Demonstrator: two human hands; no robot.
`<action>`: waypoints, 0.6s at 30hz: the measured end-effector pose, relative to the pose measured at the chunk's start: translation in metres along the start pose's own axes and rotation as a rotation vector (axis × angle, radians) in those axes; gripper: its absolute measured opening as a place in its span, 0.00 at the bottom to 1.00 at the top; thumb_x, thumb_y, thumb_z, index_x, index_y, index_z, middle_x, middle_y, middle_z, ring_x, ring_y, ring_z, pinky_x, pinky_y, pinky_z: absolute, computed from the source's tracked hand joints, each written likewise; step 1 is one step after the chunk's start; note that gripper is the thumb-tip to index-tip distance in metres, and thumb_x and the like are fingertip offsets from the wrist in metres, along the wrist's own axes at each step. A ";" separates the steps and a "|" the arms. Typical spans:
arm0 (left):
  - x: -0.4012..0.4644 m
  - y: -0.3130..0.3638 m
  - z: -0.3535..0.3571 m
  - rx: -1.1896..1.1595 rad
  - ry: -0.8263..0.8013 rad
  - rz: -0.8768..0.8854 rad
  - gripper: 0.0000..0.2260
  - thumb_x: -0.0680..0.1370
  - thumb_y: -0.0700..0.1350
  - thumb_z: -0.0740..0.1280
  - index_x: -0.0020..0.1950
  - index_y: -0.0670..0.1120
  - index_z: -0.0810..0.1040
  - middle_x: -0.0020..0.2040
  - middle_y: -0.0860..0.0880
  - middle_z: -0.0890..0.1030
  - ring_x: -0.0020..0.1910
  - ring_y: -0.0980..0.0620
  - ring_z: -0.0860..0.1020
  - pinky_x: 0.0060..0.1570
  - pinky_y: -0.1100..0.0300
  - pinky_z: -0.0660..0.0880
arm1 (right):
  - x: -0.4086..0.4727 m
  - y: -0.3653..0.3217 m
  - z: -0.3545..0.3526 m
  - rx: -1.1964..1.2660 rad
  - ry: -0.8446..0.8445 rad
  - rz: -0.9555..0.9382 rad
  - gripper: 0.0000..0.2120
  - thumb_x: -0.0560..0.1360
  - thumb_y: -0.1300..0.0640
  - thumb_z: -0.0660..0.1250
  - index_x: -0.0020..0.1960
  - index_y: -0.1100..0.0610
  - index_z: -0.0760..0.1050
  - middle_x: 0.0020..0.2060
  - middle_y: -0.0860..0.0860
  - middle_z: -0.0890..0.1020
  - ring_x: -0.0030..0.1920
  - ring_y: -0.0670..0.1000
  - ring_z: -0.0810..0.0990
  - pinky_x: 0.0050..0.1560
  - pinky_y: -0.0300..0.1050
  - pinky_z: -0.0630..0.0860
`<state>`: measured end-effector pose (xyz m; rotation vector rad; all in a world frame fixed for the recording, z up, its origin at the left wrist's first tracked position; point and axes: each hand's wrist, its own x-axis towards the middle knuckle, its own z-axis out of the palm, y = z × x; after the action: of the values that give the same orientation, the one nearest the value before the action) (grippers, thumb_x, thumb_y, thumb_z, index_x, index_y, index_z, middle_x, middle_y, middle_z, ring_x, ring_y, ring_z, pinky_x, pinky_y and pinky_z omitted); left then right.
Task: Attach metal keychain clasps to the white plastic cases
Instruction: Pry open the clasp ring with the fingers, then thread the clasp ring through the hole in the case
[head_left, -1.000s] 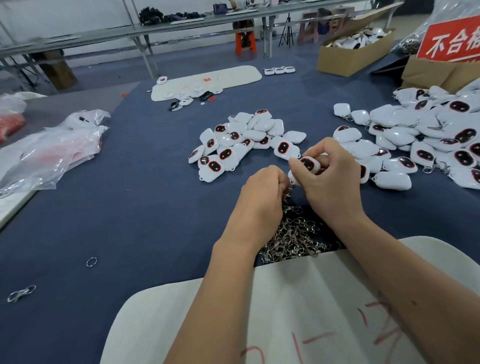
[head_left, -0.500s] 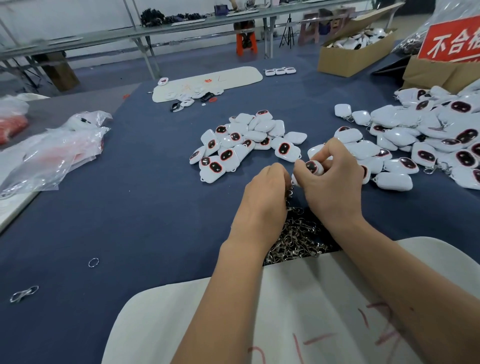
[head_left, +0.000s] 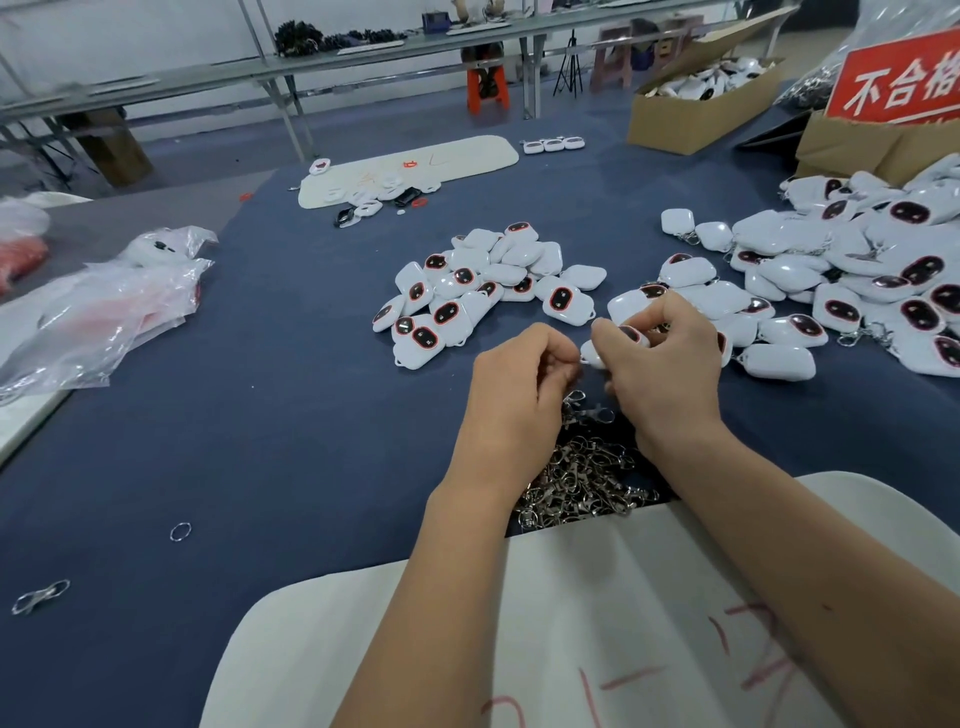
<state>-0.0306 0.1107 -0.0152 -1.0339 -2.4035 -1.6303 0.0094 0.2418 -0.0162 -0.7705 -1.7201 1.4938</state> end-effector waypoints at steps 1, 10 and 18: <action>0.000 -0.001 0.001 -0.005 -0.001 -0.006 0.09 0.78 0.33 0.67 0.45 0.46 0.80 0.39 0.55 0.83 0.42 0.56 0.82 0.43 0.62 0.79 | 0.000 0.001 0.000 0.011 -0.001 0.008 0.10 0.68 0.56 0.72 0.37 0.54 0.70 0.32 0.55 0.78 0.26 0.53 0.74 0.29 0.45 0.72; 0.002 -0.004 -0.006 0.247 -0.089 0.016 0.05 0.76 0.50 0.75 0.50 0.54 0.82 0.48 0.58 0.80 0.55 0.54 0.74 0.53 0.59 0.72 | 0.004 0.002 0.000 0.074 0.081 -0.099 0.06 0.73 0.55 0.63 0.39 0.53 0.76 0.30 0.45 0.77 0.30 0.47 0.74 0.33 0.43 0.70; 0.003 0.003 0.002 0.394 -0.299 -0.029 0.06 0.78 0.51 0.74 0.44 0.56 0.79 0.50 0.54 0.78 0.59 0.50 0.69 0.59 0.50 0.72 | 0.010 0.007 -0.001 0.152 0.099 0.005 0.08 0.74 0.60 0.56 0.46 0.49 0.71 0.29 0.49 0.81 0.25 0.48 0.80 0.22 0.40 0.69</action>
<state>-0.0308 0.1147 -0.0120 -1.2361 -2.7777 -0.9969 0.0048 0.2511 -0.0215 -0.7559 -1.5141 1.5440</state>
